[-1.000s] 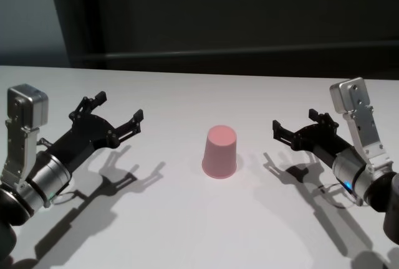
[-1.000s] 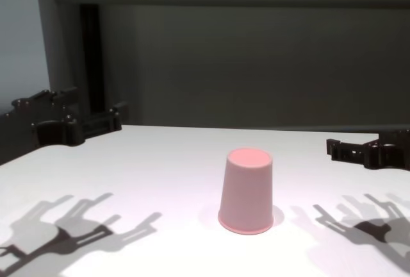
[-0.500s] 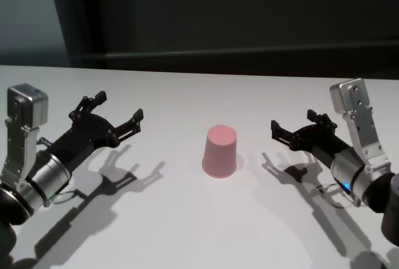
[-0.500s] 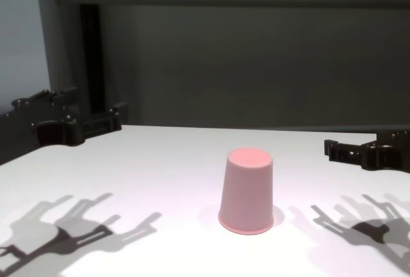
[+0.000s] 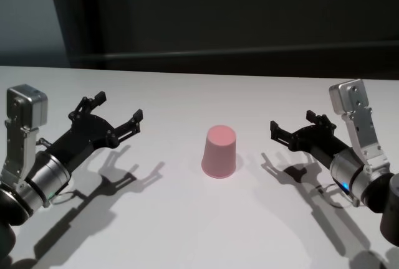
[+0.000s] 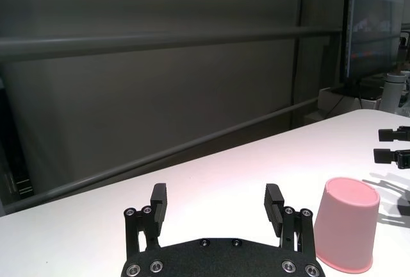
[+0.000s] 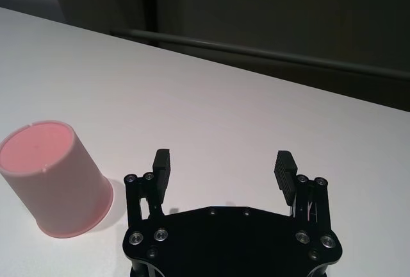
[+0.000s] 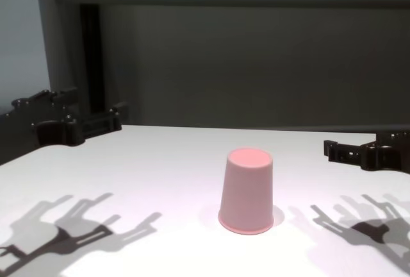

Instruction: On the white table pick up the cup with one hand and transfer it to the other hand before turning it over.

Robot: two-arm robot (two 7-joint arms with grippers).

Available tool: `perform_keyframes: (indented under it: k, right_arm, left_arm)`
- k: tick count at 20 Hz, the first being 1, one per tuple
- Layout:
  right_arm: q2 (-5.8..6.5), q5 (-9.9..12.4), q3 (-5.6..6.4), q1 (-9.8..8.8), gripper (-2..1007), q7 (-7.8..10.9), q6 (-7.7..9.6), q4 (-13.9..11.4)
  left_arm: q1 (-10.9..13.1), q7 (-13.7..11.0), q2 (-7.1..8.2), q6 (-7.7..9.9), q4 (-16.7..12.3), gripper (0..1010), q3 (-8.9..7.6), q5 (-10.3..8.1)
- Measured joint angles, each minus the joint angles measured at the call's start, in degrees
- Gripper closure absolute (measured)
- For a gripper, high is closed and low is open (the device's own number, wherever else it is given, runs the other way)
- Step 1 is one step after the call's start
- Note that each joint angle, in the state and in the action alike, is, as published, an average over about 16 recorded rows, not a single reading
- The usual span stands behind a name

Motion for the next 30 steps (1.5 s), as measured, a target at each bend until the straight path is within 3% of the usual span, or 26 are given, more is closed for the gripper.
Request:
perform_keyframes:
  k: [30]
  right_arm:
    - [0.17,0.00,-0.26,0.16,3,-0.05,0.09,-0.01]
  left_arm:
    - [0.00,0.00,0.00,0.00,0.00,9,0.00,0.00]
